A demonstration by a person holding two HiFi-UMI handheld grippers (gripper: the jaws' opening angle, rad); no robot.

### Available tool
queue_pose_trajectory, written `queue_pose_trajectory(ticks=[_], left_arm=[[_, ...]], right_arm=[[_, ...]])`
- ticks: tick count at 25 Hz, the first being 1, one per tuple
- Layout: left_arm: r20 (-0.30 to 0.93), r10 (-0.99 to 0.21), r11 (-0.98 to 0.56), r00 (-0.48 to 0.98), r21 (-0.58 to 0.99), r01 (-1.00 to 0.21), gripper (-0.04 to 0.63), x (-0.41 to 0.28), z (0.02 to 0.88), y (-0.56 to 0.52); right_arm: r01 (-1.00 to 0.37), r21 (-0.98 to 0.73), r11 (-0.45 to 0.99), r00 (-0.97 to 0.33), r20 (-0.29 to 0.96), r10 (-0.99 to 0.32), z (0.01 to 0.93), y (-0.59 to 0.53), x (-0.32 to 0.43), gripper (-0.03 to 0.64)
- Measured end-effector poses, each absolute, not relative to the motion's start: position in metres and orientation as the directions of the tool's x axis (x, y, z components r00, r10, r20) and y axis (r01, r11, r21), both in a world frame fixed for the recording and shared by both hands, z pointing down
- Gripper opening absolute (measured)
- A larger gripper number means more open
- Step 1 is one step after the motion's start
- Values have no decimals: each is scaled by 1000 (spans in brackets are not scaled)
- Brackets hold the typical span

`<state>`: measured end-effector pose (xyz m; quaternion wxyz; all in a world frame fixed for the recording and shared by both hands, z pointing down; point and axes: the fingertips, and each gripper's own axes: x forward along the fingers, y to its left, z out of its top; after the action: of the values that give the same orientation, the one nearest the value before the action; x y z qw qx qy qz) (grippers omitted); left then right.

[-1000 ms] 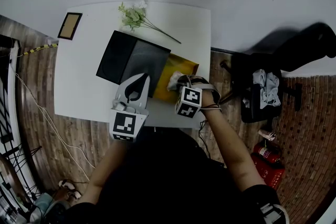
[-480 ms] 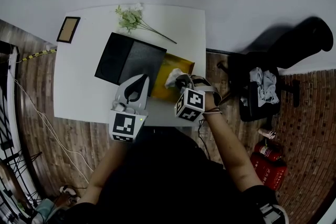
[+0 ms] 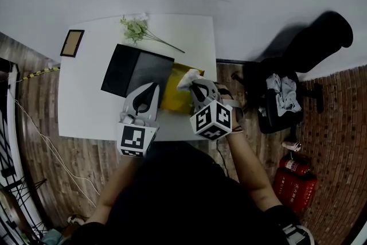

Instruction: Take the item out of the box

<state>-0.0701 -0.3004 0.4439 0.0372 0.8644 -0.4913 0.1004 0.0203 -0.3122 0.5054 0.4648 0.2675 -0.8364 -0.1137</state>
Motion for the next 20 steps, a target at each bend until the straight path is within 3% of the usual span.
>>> queue_pose_trajectory(ticks=[7,11,20], left_arm=[[141,-848,-522,511,-55,-851,9,-61,410,-298],[80,-850,-527,521,-91,-845,9,-57,384,-296],[2,-859,-511,513,-67,-857,9,-48,332,-286]], right_arm=[[-591,423,686,-476,504,-721,425,-322,35,20],[-726,321,608,-508,347,-789,382,-324,44,20],[-882,185,434,-429,71,-901,311,-312,74,20]])
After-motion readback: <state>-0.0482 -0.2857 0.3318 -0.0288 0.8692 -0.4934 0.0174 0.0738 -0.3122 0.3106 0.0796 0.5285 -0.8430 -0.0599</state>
